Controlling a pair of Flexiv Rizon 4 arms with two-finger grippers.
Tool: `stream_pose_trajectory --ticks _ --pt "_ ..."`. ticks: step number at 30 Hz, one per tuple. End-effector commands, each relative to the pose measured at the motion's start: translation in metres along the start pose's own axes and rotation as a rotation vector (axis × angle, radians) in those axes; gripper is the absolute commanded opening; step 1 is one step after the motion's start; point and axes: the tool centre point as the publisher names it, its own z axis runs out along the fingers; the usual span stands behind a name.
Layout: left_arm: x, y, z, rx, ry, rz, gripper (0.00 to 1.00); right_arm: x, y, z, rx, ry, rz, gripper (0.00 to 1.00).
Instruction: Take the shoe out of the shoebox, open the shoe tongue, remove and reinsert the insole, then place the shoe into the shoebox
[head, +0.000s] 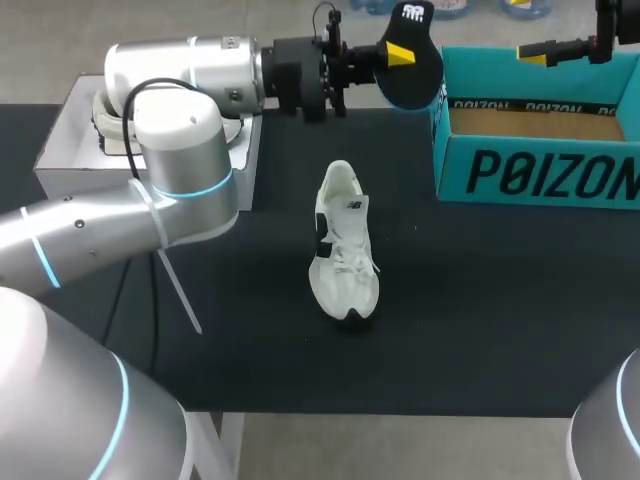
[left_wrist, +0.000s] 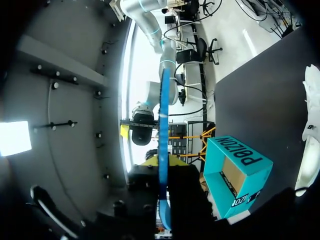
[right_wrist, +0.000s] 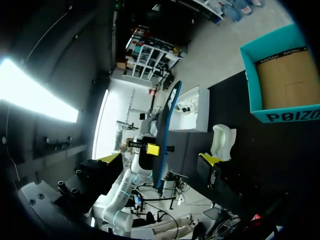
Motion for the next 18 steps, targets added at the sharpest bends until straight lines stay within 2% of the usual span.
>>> stream_pose_trajectory --ticks 1,14,18 --pt "-0.003 0.000 0.002 0.000 0.039 0.012 0.00 0.001 0.001 0.001 0.005 -0.011 -0.001 1.00" --pt "-0.003 -0.001 0.003 -0.005 0.063 0.032 0.00 -0.006 0.005 0.004 0.020 -0.064 -0.025 1.00" --pt "-0.013 0.017 -0.001 -0.020 -0.075 -0.408 0.00 -0.005 0.004 0.006 0.026 -0.063 -0.029 1.00"
